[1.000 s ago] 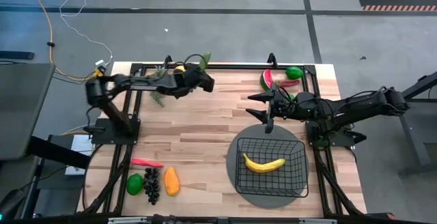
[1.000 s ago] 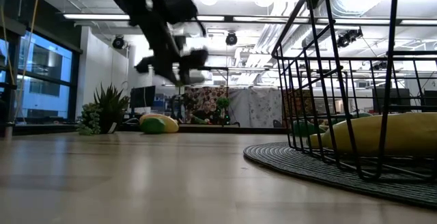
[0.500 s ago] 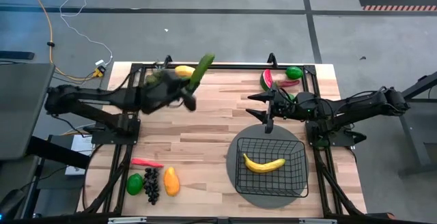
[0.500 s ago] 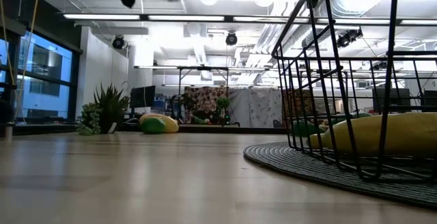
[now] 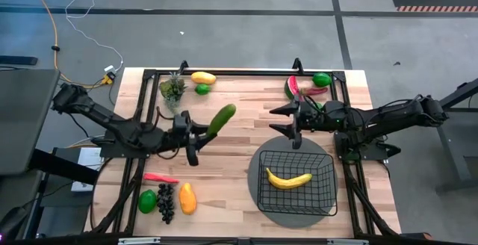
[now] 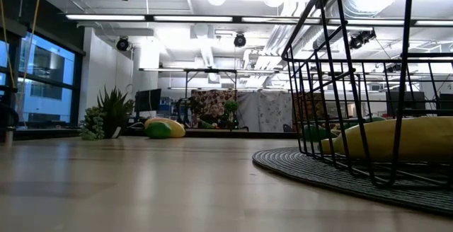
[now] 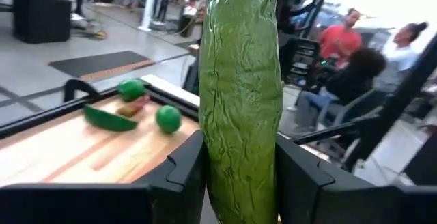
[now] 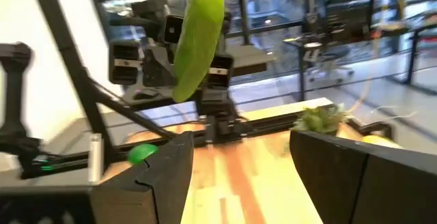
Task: Build produce basket
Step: Put the green cucumber into the black basket
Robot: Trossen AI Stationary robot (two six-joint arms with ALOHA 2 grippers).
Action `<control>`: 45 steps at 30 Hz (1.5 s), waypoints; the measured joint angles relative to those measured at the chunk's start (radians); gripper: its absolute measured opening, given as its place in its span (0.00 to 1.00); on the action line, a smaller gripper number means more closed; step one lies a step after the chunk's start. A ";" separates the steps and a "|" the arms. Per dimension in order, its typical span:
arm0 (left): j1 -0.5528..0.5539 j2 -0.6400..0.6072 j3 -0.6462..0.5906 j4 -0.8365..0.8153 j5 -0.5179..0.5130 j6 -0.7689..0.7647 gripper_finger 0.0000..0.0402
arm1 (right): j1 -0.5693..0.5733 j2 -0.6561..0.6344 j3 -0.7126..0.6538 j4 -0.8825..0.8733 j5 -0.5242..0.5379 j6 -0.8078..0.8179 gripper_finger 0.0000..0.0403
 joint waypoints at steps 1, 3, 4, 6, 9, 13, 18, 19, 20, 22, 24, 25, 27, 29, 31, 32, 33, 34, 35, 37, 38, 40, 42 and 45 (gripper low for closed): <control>-0.006 0.004 0.000 0.000 0.000 0.003 0.31 | 0.000 0.000 0.000 0.000 -0.017 0.014 0.56; -0.011 0.006 -0.001 -0.001 0.001 0.033 0.31 | 0.000 0.000 0.000 0.000 -0.042 0.023 0.56; -0.010 0.006 -0.001 0.000 0.000 0.053 0.31 | 0.000 0.000 0.000 0.000 -0.048 0.023 0.56; -0.006 0.006 -0.001 0.000 0.000 0.092 0.31 | 0.000 0.000 0.000 0.000 -0.055 0.023 0.56; 0.010 0.006 -0.001 0.000 0.005 0.125 0.31 | 0.000 0.000 0.000 0.000 -0.055 0.025 0.56; 0.034 0.006 -0.001 0.000 0.060 0.140 0.31 | 0.000 0.000 0.000 0.000 -0.055 0.024 0.56; 0.066 0.006 -0.001 0.000 0.126 0.132 0.31 | 0.000 0.000 0.000 0.000 -0.055 0.023 0.56; 0.069 0.006 -0.001 0.000 0.131 0.132 0.31 | 0.000 0.000 0.000 0.000 -0.055 0.023 0.56; 0.072 0.006 -0.001 0.000 0.138 0.132 0.31 | 0.000 0.000 0.000 0.000 -0.055 0.023 0.56; 0.079 0.006 -0.001 0.000 0.146 0.132 0.31 | 0.000 0.000 0.000 0.000 -0.055 0.023 0.56; 0.085 0.006 -0.001 0.000 0.160 0.139 0.31 | 0.000 0.000 0.000 0.000 -0.055 0.023 0.56; 0.087 0.006 -0.001 0.000 0.169 0.146 0.31 | 0.000 0.000 0.000 0.000 -0.055 0.022 0.56; 0.088 0.006 -0.001 -0.001 0.170 0.157 0.31 | 0.000 0.000 0.000 0.000 -0.055 0.022 0.56; 0.088 0.006 -0.001 -0.001 0.169 0.157 0.31 | 0.000 0.000 0.000 0.000 -0.055 0.022 0.56; 0.088 0.006 -0.001 -0.001 0.169 0.157 0.31 | 0.000 0.000 0.000 0.000 -0.055 0.023 0.56; 0.088 0.006 -0.001 -0.001 0.169 0.157 0.31 | 0.000 0.000 0.000 0.000 -0.055 0.022 0.56; 0.088 0.006 -0.001 -0.002 0.169 0.157 0.31 | 0.000 0.000 0.000 0.000 -0.055 0.022 0.56; 0.088 0.006 -0.001 -0.002 0.169 0.157 0.31 | 0.000 0.000 0.000 0.000 -0.055 0.022 0.56; 0.088 0.006 -0.001 -0.002 0.169 0.157 0.31 | 0.000 0.000 0.000 0.000 -0.055 0.022 0.56; 0.088 0.006 -0.001 -0.002 0.168 0.157 0.31 | 0.000 0.000 0.000 0.000 -0.055 0.024 0.56; 0.088 0.006 -0.001 -0.002 0.168 0.157 0.31 | 0.000 0.000 0.000 0.000 -0.055 0.035 0.56; 0.088 0.006 -0.001 -0.002 0.168 0.157 0.31 | 0.000 0.000 0.000 0.003 -0.054 0.069 0.56; 0.088 0.006 -0.001 -0.003 0.167 0.157 0.31 | 0.000 0.000 0.000 0.008 -0.035 0.107 0.56; 0.089 0.006 -0.001 -0.009 0.166 0.157 0.31 | 0.000 0.000 0.000 0.007 -0.002 0.128 0.56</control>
